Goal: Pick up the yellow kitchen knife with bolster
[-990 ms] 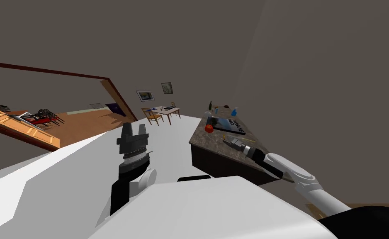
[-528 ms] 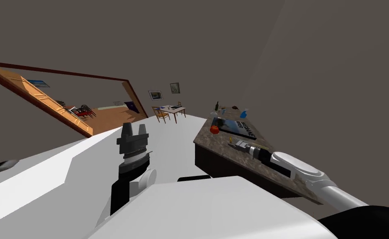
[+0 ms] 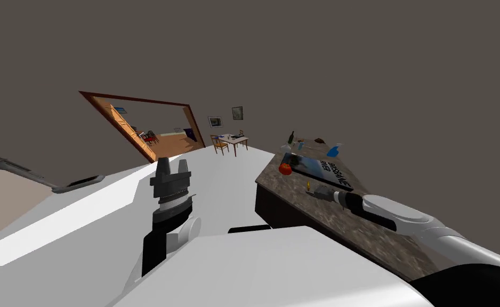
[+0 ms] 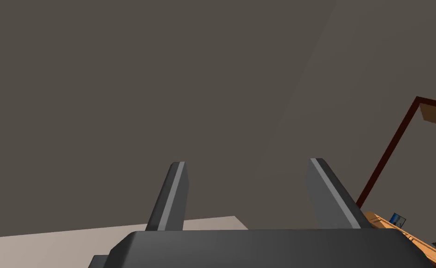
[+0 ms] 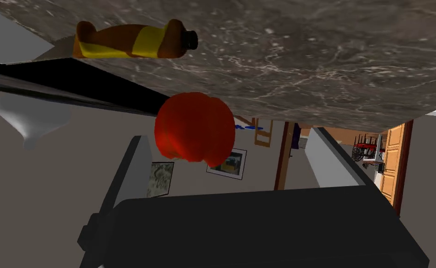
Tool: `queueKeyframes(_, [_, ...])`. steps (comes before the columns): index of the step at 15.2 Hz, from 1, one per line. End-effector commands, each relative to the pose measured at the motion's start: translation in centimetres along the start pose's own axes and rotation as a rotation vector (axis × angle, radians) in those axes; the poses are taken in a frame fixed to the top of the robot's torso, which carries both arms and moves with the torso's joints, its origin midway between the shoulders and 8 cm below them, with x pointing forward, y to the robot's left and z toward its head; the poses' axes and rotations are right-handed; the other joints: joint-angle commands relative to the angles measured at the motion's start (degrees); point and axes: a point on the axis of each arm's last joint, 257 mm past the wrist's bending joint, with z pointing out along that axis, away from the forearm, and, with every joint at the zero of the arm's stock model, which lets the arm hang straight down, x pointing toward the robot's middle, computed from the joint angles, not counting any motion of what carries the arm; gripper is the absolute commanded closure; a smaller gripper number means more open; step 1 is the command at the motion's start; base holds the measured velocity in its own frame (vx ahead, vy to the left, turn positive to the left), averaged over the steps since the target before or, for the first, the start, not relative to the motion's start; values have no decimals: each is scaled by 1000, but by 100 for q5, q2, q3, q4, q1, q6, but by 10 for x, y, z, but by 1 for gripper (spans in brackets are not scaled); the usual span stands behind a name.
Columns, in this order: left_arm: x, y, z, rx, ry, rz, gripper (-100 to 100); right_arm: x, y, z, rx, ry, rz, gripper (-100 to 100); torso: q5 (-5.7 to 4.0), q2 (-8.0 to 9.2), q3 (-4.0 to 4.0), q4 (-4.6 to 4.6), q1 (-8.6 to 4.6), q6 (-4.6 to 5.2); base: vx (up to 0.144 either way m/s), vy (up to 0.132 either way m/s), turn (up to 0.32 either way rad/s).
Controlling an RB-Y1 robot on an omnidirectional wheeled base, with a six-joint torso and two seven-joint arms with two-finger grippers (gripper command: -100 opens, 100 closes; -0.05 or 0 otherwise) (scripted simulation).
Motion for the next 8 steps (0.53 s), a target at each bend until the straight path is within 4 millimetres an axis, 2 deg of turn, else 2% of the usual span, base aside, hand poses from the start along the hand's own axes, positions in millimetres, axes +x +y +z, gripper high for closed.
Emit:
queueKeyframes(1, [0,0,0,0,0,0,0,32,-22,-15,35,99,-48,-100,0,0,0,0,0,0,-45,-32,285])
queueKeyframes(3, [0,0,0,0,0,0,0,34,-28,-18,43,109,-53,-100,-1,2,1,1,-4,1,-35,-29,168])
queueKeyframes(4, [0,0,0,0,0,0,0,57,-45,-31,67,181,-84,-100,-1,1,1,1,-2,7,-30,-18,221])
queueKeyframes(5, [0,0,0,0,0,0,0,76,-55,-41,81,240,-111,-100,0,0,0,0,0,0,-49,-18,476])
queueKeyframes(6, [0,0,0,0,0,0,0,79,-61,-45,90,251,-112,-100,0,1,1,0,0,-6,-50,-34,323])
queueKeyframes(7, [0,0,0,0,0,0,0,79,-61,-45,90,251,-112,-100,0,3,2,1,-2,1,-38,-38,63])
queueKeyframes(8, [0,0,0,0,0,0,0,99,-75,-60,111,317,-137,-100,-1,4,3,1,-4,8,-47,-30,160])
